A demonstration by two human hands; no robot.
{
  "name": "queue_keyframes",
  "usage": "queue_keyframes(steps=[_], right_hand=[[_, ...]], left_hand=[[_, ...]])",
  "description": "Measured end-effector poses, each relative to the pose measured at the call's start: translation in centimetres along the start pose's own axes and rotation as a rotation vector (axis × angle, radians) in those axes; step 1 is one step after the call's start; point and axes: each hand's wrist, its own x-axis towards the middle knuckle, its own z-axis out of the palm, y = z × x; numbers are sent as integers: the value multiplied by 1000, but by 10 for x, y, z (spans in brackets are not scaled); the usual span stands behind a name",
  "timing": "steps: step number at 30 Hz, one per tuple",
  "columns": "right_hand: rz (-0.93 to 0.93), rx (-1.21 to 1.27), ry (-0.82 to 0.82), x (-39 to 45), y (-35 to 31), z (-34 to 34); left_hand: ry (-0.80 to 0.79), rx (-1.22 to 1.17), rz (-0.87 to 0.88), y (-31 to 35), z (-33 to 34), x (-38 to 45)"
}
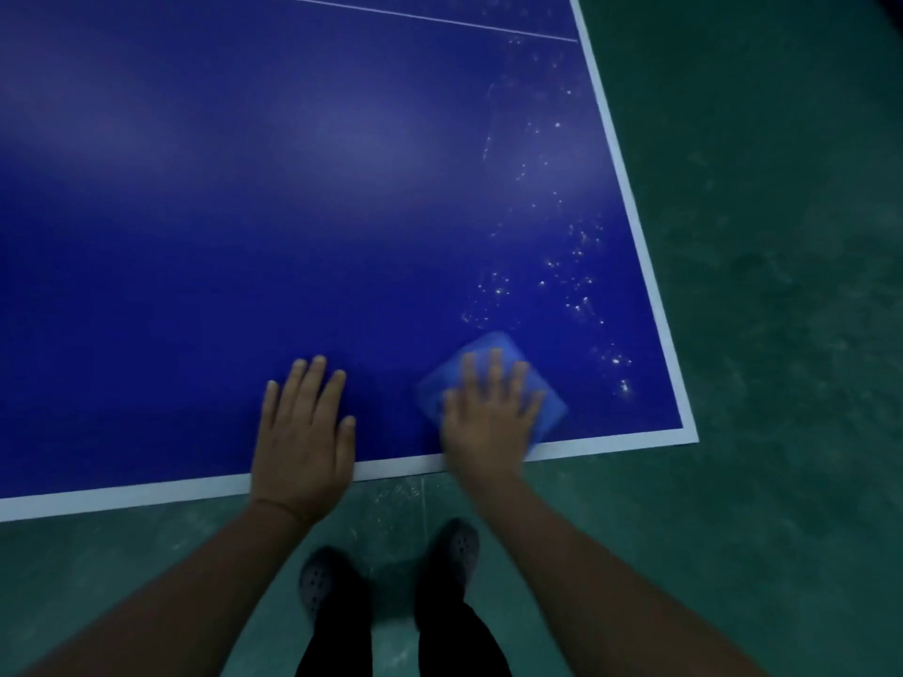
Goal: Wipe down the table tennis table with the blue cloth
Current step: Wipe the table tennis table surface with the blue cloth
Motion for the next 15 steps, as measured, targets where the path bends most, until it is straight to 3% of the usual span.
queue_keyframes(steps=[2, 3, 5, 7, 10, 13, 15], right_hand=[[-336, -76, -80, -10, 2, 6], [-407, -87, -107, -1, 20, 4], [-299, -86, -62, 32, 76, -6], [-26, -105, 16, 68, 146, -21], [256, -50, -30, 99, 219, -46], [268, -35, 25, 82, 207, -37], [87, -52, 23, 48, 175, -23]], left_hand=[[28, -16, -4, 29, 14, 2], [26, -15, -10, 42, 21, 3], [-11, 18, -26, 65, 35, 4], [-53, 95, -47, 76, 47, 4], [-84, 213, -64, 78, 55, 6], [-73, 225, -77, 79, 56, 6], [-71, 228, -96, 80, 56, 5]])
